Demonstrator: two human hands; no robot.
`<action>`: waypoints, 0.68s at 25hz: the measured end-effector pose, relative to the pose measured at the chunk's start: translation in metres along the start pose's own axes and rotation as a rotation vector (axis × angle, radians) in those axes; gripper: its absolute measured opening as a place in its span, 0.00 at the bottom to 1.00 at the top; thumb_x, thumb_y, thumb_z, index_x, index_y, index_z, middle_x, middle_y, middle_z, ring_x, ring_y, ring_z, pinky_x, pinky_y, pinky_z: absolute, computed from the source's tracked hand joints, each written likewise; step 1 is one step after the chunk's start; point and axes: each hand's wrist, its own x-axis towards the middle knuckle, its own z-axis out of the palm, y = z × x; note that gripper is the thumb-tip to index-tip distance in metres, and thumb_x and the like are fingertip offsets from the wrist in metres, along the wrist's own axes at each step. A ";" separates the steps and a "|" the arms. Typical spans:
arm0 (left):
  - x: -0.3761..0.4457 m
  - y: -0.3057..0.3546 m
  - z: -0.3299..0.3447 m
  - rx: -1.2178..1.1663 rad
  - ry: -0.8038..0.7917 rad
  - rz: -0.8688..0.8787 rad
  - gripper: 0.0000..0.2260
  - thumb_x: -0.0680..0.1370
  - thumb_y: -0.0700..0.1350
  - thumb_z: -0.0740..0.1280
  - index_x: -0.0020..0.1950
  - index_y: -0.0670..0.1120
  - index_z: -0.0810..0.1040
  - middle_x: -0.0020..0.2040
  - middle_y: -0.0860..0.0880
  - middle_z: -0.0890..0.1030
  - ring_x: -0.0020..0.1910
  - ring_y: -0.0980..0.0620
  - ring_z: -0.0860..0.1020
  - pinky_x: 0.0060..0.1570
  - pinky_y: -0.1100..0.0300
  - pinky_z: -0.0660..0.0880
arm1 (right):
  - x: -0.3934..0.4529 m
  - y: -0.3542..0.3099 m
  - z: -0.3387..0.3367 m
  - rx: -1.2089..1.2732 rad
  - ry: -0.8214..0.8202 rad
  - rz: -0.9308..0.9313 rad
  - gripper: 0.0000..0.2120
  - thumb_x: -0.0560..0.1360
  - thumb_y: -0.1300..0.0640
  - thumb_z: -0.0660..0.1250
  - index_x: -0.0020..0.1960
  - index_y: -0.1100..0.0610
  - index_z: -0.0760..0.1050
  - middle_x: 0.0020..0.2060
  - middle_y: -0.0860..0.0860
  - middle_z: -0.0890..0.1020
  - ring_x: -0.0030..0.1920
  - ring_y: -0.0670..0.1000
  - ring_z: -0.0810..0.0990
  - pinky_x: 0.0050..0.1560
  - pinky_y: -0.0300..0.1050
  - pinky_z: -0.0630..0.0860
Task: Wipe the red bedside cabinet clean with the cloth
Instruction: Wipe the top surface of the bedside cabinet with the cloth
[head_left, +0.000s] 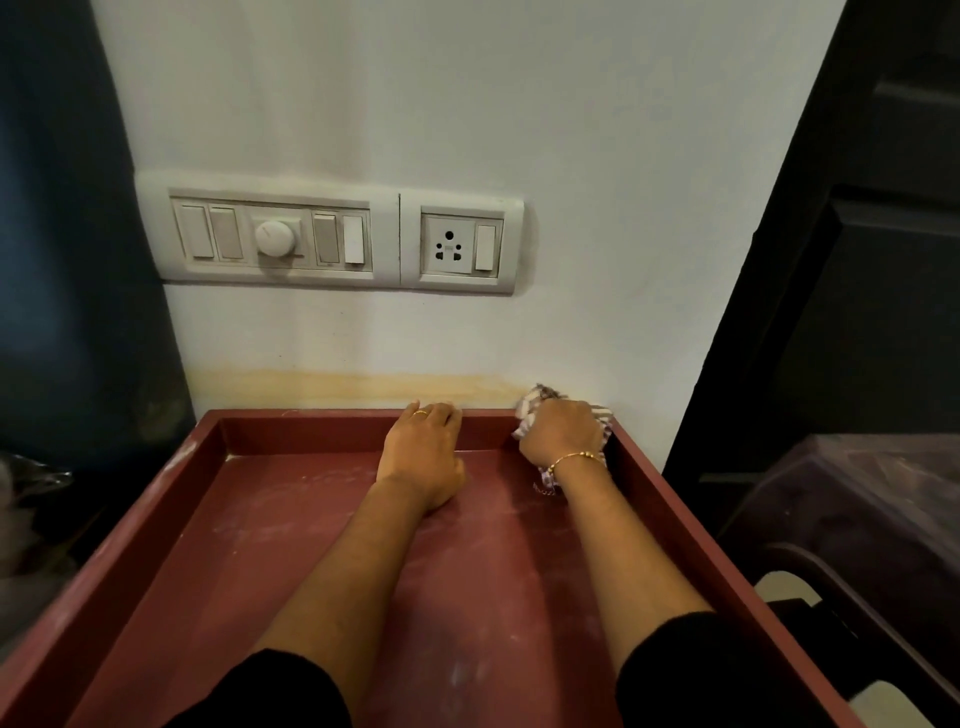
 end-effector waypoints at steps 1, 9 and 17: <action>0.000 0.000 0.000 -0.002 0.007 0.003 0.27 0.77 0.47 0.56 0.75 0.43 0.54 0.75 0.46 0.59 0.73 0.49 0.61 0.76 0.55 0.46 | -0.005 -0.005 0.002 0.029 -0.032 -0.056 0.13 0.75 0.53 0.65 0.57 0.57 0.77 0.57 0.58 0.80 0.62 0.59 0.75 0.58 0.48 0.73; -0.001 0.000 0.000 0.000 0.013 0.005 0.27 0.77 0.47 0.55 0.75 0.43 0.54 0.75 0.46 0.59 0.73 0.49 0.61 0.75 0.55 0.46 | -0.004 0.010 0.004 0.014 0.003 0.058 0.15 0.73 0.51 0.67 0.57 0.56 0.77 0.58 0.57 0.80 0.61 0.59 0.76 0.58 0.46 0.74; -0.005 0.001 0.001 -0.030 0.034 -0.004 0.26 0.77 0.46 0.55 0.75 0.44 0.54 0.75 0.47 0.60 0.72 0.49 0.62 0.75 0.56 0.47 | -0.002 0.027 0.013 0.001 0.001 0.108 0.18 0.73 0.53 0.66 0.61 0.57 0.74 0.57 0.58 0.79 0.62 0.62 0.73 0.57 0.51 0.75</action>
